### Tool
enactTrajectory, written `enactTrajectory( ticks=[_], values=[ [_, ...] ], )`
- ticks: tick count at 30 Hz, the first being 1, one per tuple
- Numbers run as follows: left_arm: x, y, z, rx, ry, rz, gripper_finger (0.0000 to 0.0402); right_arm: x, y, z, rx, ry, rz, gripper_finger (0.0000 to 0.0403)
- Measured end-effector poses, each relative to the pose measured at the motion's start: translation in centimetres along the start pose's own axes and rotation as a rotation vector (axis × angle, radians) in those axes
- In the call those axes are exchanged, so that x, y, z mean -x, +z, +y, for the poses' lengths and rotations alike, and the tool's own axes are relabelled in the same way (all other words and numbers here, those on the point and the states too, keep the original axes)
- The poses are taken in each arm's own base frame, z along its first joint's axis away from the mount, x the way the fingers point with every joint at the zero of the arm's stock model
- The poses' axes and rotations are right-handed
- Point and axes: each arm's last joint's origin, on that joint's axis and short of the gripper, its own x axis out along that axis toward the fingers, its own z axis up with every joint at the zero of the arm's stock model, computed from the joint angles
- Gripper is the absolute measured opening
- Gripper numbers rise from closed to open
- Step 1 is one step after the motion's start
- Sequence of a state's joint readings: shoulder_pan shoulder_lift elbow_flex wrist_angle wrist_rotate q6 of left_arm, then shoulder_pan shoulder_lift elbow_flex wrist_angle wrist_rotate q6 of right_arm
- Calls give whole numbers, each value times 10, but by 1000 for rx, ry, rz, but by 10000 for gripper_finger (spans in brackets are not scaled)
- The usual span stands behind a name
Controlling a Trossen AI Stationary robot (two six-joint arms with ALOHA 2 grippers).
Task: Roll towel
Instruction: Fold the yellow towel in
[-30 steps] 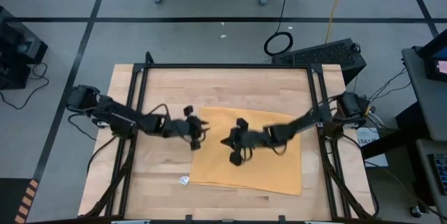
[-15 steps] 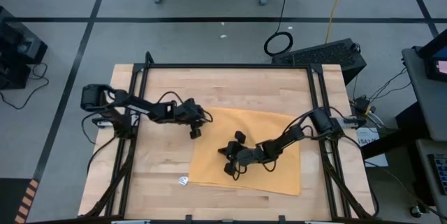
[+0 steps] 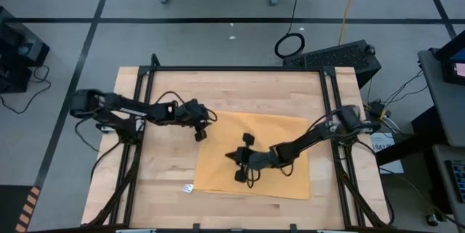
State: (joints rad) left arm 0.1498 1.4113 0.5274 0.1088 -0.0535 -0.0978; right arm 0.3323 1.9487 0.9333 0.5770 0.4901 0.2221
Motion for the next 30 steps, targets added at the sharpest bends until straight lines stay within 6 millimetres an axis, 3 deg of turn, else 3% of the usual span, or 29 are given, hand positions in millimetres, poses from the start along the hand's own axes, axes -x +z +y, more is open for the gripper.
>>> enactTrajectory(
  ticks=[3, 7, 14, 19, 26, 30],
  values=[
    [11, 6, -13, -21, -111, -49, 111, 16, 23, -11, 90, -27, 33, 0],
    [17, 4, -37, -64, -240, -55, 111, 31, 32, -28, 165, -74, 135, 0],
    [4, -25, -73, -133, -293, -28, 111, 26, -19, -54, 45, -125, 144, 0],
    [-7, -43, -81, -112, -245, 65, 111, 23, -52, -66, -55, -145, 112, 0],
    [-18, -52, -84, -80, -222, 105, 111, 16, -70, -64, -77, -124, 93, 0],
    [-7, -43, -83, -92, -231, 76, 111, 23, -48, -60, -75, -48, 32, 0]
  ],
)
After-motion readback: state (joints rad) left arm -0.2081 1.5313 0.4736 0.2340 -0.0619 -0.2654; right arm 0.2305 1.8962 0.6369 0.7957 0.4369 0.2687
